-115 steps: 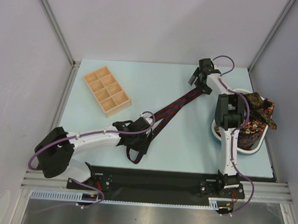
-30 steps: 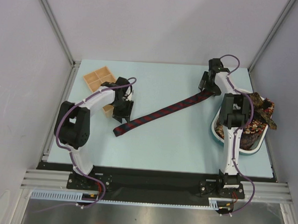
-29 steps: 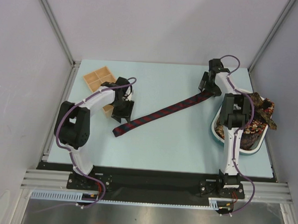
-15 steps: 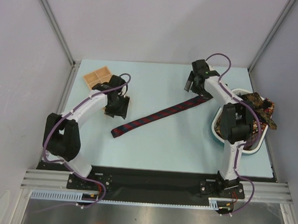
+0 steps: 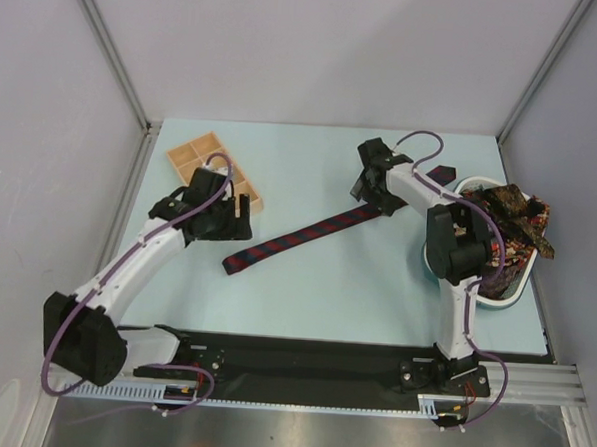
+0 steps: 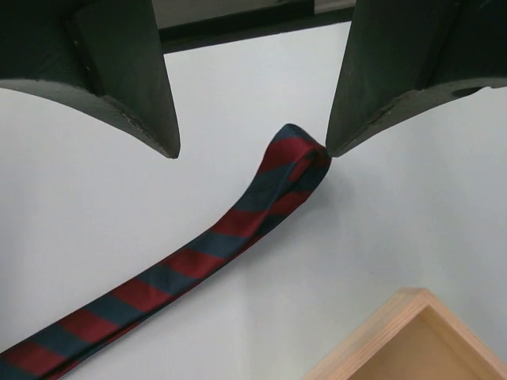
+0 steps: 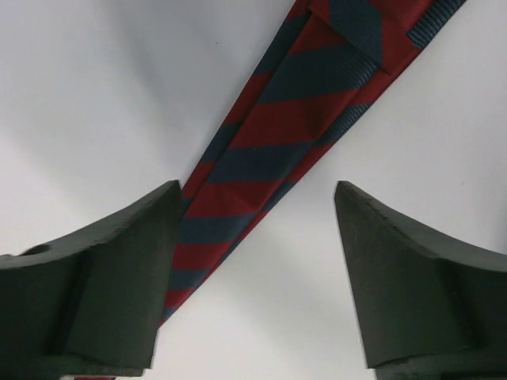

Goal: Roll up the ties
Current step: Flatten the tie

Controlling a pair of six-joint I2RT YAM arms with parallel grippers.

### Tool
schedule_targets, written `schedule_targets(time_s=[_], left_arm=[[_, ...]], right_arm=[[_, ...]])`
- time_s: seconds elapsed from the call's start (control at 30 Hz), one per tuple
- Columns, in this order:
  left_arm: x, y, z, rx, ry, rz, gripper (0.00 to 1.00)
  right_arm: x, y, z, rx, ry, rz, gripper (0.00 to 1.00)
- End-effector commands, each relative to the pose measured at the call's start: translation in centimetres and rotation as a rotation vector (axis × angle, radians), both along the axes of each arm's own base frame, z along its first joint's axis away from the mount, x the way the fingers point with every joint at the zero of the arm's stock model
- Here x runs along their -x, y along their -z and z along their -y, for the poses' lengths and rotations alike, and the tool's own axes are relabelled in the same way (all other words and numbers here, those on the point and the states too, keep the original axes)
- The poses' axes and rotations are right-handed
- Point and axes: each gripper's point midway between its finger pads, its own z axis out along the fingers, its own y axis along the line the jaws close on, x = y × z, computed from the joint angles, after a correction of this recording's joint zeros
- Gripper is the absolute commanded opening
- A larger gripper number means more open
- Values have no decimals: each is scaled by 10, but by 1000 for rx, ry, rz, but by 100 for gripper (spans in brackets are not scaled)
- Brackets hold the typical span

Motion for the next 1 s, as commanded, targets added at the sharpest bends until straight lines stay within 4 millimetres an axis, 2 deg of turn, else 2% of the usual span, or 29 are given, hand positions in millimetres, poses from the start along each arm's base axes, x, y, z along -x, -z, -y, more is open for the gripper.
schedule_targets(time_s=[0.0,0.03,0.2,0.3,0.37,0.4,0.47,0.5,0.53,0.6,0.7,0.83,0.9,0.97], left_arm=[[-3,-26,14,125,-24,114,80],[-2,-28,15,134,-19,119,80],[6,-27,7,109,-31,124,80],[8,-27,0,86,-45,145,80],[10,-29,-2,85,-46,154,80],[11,-27,-3,80,-45,152,80],[13,-26,-3,78,-41,153,80],[15,-23,-3,79,-36,144,80],[16,-21,-2,84,-31,139,80],[18,-16,0,95,-27,130,80],[22,-13,6,134,-18,124,80],[27,-15,19,189,-13,148,80],[27,-15,27,221,-14,161,80],[30,-14,36,239,-5,161,81]], right_arm=[[-23,2,5,-18,63,38,78],[-25,10,9,-11,68,26,76],[-32,22,20,0,90,8,71],[-36,33,22,13,60,-8,63],[-40,35,23,19,35,-17,62],[-40,44,26,39,-4,-40,61],[-46,43,28,51,-52,-51,51],[-47,53,30,58,-80,-75,46],[-52,48,35,62,-120,-87,46],[-51,57,42,75,-172,-131,43],[-54,56,53,105,-273,-150,43],[-52,53,65,185,-381,-180,44],[-55,48,76,243,-415,-189,45],[-61,49,96,249,-380,-198,46]])
